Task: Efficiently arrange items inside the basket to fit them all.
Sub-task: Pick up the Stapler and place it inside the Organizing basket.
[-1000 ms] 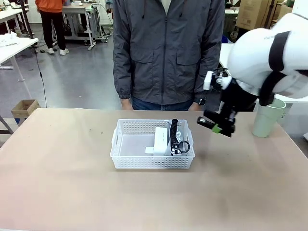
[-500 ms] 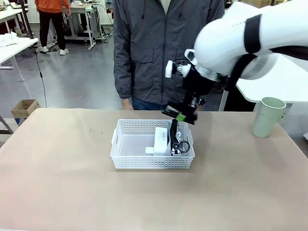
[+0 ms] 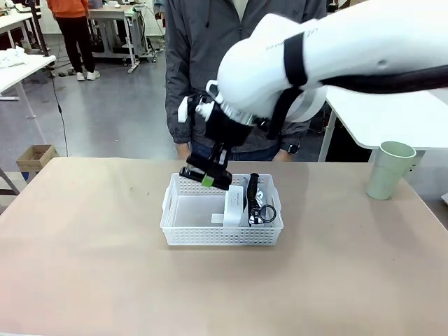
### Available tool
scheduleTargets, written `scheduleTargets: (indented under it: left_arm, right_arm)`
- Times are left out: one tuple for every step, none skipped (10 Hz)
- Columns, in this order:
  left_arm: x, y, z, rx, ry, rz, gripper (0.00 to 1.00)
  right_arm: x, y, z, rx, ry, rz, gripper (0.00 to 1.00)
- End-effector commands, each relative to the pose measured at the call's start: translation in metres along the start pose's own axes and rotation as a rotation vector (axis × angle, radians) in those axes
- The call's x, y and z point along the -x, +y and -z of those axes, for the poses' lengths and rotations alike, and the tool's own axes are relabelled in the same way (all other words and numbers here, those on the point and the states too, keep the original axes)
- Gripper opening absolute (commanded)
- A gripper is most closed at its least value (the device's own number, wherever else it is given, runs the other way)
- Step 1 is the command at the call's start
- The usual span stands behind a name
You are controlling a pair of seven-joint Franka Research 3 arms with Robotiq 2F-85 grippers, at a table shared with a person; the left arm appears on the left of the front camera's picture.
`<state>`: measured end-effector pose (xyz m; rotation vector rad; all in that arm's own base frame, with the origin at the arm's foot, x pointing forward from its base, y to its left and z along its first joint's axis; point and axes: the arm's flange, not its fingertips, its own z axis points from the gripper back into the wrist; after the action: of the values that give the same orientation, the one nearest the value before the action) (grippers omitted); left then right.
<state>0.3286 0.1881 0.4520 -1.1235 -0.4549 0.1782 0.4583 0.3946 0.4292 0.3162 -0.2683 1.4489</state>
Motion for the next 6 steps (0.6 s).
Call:
scheduleTargets:
  left_arm:
    - [0.001,-0.003,0.000,0.020,-0.012,0.003,1.00]
    - [0.001,-0.003,0.000,0.020,-0.012,0.003,1.00]
    - [0.001,-0.003,0.000,0.020,-0.012,0.003,1.00]
    - [0.001,-0.003,0.000,0.020,-0.012,0.003,1.00]
    - [0.001,-0.003,0.000,0.020,-0.012,0.003,1.00]
    - [0.001,-0.003,0.000,0.020,-0.012,0.003,1.00]
  right_arm:
    - [-0.018,-0.003,0.032,-0.035,0.089,0.026,0.37]
    - [-0.020,-0.001,0.051,-0.050,0.104,0.022,0.37]
    - [-0.016,-0.001,0.066,-0.051,0.118,0.018,0.37]
    - [-0.011,-0.003,0.074,-0.060,0.107,-0.030,0.37]
    - [-0.008,-0.006,0.081,-0.075,0.141,-0.044,0.37]
    - [-0.003,-0.009,0.089,-0.069,0.196,-0.093,0.37]
